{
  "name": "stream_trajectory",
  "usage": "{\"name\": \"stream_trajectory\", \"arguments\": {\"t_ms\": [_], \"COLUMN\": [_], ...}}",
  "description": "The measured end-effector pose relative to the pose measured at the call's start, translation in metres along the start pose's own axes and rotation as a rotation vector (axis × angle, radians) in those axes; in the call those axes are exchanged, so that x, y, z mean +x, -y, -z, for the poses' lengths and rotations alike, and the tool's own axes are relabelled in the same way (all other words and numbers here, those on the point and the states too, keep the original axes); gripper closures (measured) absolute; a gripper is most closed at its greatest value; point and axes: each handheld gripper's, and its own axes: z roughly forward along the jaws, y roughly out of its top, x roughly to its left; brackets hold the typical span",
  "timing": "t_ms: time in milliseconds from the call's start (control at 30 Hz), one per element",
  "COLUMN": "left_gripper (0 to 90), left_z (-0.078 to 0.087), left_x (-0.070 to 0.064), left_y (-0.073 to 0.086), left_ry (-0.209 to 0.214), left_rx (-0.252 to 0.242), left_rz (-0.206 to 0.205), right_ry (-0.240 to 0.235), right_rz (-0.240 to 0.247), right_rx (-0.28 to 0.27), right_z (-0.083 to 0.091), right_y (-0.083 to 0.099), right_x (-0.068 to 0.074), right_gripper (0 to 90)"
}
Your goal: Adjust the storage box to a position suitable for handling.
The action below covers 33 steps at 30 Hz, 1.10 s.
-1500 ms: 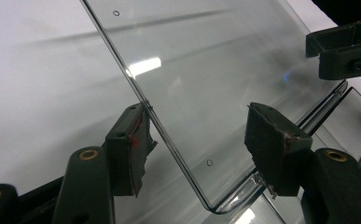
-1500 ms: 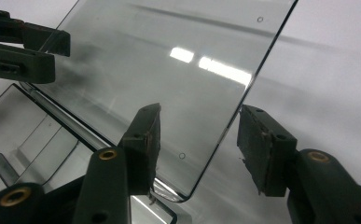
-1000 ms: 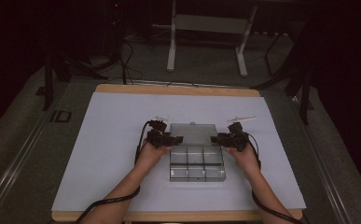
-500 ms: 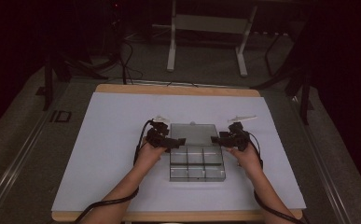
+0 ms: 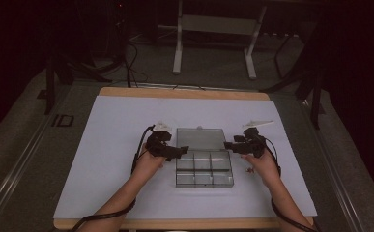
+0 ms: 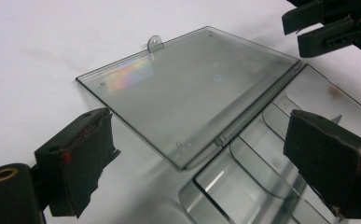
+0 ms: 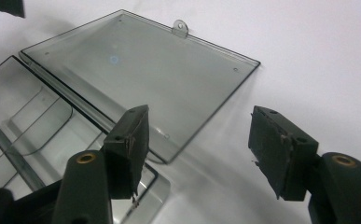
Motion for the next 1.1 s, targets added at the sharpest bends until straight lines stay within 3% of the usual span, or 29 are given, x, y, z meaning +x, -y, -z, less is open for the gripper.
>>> {"name": "stream_trajectory", "arguments": {"t_ms": [267, 467, 600, 1000, 1067, 1100], "left_gripper": [9.3, 9.3, 9.2, 9.2, 9.3, 9.3], "left_z": [0.014, 0.021, 0.027, 0.044, 0.047, 0.049], "left_x": [0.000, 0.000, -0.005, -0.003, -0.002, -0.002], "left_y": [0.012, 0.023, 0.032, 0.056, 0.061, 0.063], "left_ry": [-0.009, -0.001, -0.058, -0.033, -0.029, -0.026], "left_rx": [0.004, 0.013, -0.002, -0.039, -0.047, -0.056], "left_rz": [-0.015, -0.023, -0.097, -0.100, -0.095, -0.091], "right_ry": [-0.006, 0.010, 0.013, 0.009, 0.032, 0.032], "right_rz": [-0.001, 0.026, 0.046, 0.081, 0.137, 0.137], "right_rx": [-0.010, -0.008, -0.016, -0.023, -0.007, -0.007], "right_z": [0.012, 0.022, 0.031, 0.053, 0.059, 0.059], "right_y": [0.007, 0.014, 0.019, 0.038, 0.045, 0.045], "right_x": [-0.006, -0.007, -0.007, -0.004, 0.000, 0.000], "right_gripper": [35.4, 35.4, 37.0, 44.0, 49.8, 49.8]}}
